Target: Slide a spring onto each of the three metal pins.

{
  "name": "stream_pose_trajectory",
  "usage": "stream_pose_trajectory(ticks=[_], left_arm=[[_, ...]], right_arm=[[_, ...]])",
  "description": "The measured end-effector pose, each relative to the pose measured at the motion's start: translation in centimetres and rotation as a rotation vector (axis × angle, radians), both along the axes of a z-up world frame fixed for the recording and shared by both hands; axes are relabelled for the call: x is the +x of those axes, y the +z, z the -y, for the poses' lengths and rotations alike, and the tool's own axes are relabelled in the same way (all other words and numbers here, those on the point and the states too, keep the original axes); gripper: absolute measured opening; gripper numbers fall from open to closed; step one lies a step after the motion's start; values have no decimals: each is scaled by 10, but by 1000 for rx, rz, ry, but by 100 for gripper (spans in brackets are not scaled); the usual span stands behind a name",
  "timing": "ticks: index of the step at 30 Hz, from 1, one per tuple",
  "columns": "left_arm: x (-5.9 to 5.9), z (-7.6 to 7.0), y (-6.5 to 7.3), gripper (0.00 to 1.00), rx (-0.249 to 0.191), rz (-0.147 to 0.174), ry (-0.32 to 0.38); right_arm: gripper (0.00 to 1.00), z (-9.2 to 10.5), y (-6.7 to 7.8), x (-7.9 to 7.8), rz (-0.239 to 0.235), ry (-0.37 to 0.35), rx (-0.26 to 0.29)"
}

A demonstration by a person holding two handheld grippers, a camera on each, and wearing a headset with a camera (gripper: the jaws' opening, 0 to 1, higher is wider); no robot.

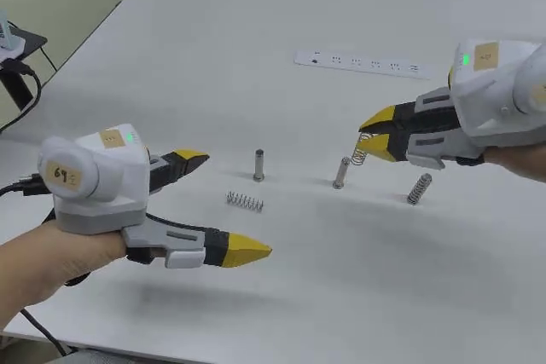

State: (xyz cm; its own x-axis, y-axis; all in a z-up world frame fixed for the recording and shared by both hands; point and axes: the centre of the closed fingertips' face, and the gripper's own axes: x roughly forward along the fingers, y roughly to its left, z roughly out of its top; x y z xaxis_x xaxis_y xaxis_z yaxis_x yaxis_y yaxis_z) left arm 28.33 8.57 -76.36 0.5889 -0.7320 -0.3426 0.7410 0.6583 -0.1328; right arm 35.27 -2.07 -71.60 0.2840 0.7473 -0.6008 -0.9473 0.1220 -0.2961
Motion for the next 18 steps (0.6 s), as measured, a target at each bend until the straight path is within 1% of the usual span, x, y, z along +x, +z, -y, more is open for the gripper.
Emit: stream_pose_trajectory(ticks=[3, 14, 18], left_arm=[[0, -1, -1, 98, 1, -3, 2], [1, -7, -2, 98, 0, -7, 18], [0, -7, -1, 98, -4, -7, 20]], right_arm=[[7, -1, -2, 6, -7, -13, 4], [7, 0, -21, 29, -42, -73, -3], [7, -2, -24, 32, -60, -89, 12]])
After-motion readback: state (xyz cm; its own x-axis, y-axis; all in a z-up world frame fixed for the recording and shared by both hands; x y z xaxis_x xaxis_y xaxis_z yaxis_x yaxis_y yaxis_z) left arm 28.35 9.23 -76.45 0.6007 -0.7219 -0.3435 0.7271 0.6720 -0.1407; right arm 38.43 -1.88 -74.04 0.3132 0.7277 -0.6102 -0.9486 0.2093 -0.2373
